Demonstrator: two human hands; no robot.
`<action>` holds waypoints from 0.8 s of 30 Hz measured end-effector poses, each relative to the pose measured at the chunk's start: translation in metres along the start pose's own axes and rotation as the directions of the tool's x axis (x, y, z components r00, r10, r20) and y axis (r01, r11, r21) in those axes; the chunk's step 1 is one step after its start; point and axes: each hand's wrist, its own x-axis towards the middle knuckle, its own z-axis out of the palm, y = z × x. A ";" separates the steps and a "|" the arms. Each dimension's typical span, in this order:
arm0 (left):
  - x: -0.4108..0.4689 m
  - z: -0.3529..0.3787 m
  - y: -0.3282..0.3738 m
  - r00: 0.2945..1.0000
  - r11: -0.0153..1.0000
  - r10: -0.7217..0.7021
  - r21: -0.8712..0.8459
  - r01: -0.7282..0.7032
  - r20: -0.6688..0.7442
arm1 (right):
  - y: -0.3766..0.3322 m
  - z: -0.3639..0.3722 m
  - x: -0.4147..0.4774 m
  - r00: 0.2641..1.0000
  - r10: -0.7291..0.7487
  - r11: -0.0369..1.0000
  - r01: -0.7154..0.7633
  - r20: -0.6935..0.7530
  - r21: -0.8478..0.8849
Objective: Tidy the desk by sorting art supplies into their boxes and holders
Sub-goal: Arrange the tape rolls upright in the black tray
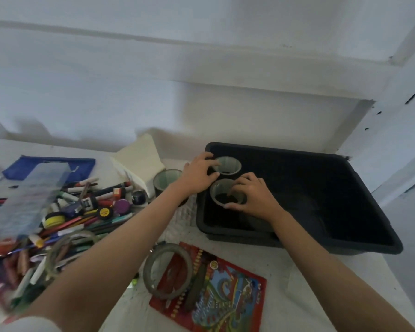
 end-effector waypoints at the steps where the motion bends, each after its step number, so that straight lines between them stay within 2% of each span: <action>1: -0.007 -0.005 -0.001 0.999 0.999 0.006 -0.048 -0.008 -0.034 | -0.004 0.000 0.001 0.999 -0.011 1.000 0.012 -0.042 0.024; 5: -0.049 -0.031 -0.007 0.992 0.988 -0.020 -0.155 0.000 -0.126 | -0.021 -0.005 0.001 0.983 -0.154 0.988 0.156 -0.103 0.006; 11: -0.124 -0.068 -0.036 0.940 0.951 -0.183 -0.294 0.096 -0.287 | -0.089 -0.005 0.005 0.912 -0.307 0.942 0.332 -0.271 0.047; 16: -0.201 -0.097 -0.071 0.866 0.959 -0.254 -0.231 0.167 -0.431 | -0.183 0.017 0.015 0.866 -0.359 0.882 0.437 -0.348 0.177; 20: -0.270 -0.117 -0.122 0.804 0.947 -0.313 -0.107 0.301 -0.505 | -0.257 0.041 0.017 0.870 -0.403 0.854 0.469 -0.285 0.226; 22: -0.299 -0.125 -0.144 0.791 0.928 -0.337 -0.038 0.371 -0.511 | -0.281 0.051 0.015 0.884 -0.392 0.864 0.449 -0.255 0.228; 24: -0.327 -0.134 -0.162 0.772 0.895 -0.370 0.024 0.445 -0.516 | -0.297 0.060 0.011 0.921 -0.307 0.896 0.365 -0.240 0.254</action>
